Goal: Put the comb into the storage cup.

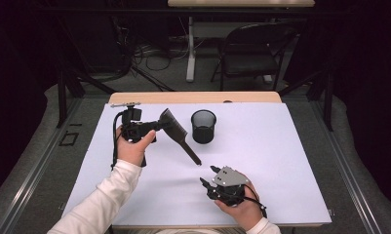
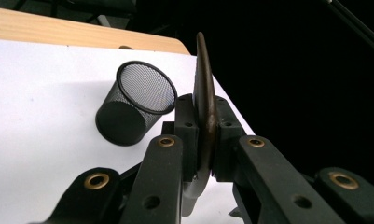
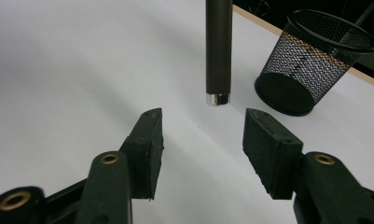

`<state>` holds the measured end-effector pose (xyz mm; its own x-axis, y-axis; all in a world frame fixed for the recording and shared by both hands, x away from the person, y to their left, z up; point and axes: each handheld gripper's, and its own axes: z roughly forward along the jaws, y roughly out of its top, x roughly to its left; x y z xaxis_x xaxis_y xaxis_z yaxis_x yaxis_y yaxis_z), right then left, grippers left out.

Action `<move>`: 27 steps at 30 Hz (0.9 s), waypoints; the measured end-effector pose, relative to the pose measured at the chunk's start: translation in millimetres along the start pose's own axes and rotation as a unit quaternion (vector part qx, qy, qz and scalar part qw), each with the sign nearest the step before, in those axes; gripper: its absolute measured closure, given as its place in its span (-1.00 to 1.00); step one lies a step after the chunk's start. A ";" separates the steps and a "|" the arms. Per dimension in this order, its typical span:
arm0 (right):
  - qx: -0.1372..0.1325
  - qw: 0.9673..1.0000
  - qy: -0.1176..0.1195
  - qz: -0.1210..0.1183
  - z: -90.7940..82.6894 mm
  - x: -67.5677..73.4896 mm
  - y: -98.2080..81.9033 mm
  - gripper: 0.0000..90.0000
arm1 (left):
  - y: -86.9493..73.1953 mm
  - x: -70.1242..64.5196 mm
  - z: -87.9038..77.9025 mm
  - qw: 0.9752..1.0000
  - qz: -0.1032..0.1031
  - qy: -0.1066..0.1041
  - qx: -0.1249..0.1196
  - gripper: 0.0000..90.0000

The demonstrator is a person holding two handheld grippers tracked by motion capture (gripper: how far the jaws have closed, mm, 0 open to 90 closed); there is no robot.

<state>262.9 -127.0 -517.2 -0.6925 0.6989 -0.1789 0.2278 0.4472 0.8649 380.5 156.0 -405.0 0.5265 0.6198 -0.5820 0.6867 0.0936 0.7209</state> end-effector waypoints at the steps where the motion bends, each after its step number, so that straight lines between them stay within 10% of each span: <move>1: -0.001 1.000 -0.001 0.003 -0.5 -0.6 -0.3 0.04 | 1.1 -0.2 -0.2 1.000 0.001 0.001 -0.001 0.86; 27: -0.003 1.000 0.021 0.008 -6.2 0.5 -3.8 -0.05 | 24.0 -6.3 9.4 0.999 0.022 0.031 -0.011 0.86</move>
<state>257.4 -131.8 -517.7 -0.7166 0.6821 -0.1454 0.2351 0.4325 0.8704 398.4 147.0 -387.6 0.5234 0.6706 -0.5257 0.6522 0.0818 0.7536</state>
